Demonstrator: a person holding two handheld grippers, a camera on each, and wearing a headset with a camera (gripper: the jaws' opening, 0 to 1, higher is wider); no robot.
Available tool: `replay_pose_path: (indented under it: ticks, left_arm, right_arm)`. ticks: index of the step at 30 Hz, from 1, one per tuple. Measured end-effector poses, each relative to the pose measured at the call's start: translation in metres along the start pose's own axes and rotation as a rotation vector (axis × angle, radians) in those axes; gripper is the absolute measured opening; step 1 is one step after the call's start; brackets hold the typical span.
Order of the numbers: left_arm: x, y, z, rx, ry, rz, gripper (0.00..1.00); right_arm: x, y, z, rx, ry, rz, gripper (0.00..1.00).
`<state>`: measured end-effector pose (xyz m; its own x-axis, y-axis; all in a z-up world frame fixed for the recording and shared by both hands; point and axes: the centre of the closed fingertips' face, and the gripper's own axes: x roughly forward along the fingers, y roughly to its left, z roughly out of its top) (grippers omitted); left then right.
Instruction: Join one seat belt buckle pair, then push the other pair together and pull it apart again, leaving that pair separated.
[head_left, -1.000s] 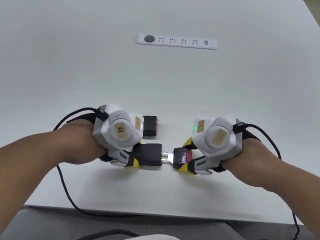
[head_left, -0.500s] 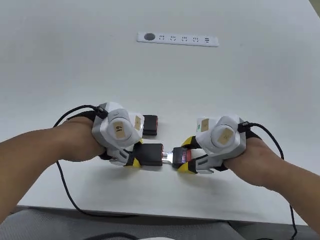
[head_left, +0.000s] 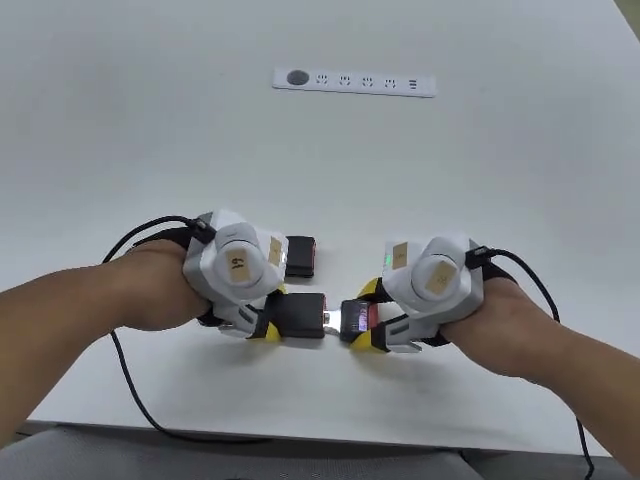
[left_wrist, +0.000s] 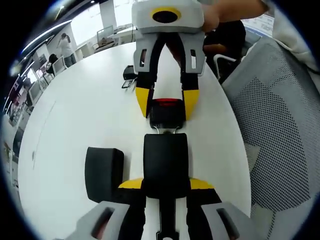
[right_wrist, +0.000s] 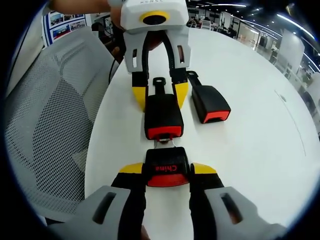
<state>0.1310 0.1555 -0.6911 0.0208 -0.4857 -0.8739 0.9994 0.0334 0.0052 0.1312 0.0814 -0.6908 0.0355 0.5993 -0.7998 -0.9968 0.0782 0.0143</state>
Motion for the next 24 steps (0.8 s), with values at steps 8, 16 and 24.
replay_pose_path:
  ticks: [8, 16, 24]
  left_arm:
    - [0.001, 0.001, -0.001, -0.003, 0.010, 0.005, 0.31]
    - [0.001, 0.000, -0.001, -0.008, 0.018, 0.013, 0.31]
    - [0.001, 0.000, -0.001, -0.015, 0.016, 0.018, 0.31]
  right_arm:
    - [0.001, -0.001, 0.001, -0.002, 0.004, -0.001, 0.31]
    - [0.001, -0.001, 0.002, -0.008, 0.007, -0.006, 0.31]
    - [0.007, -0.001, 0.010, -0.013, -0.010, 0.003, 0.31]
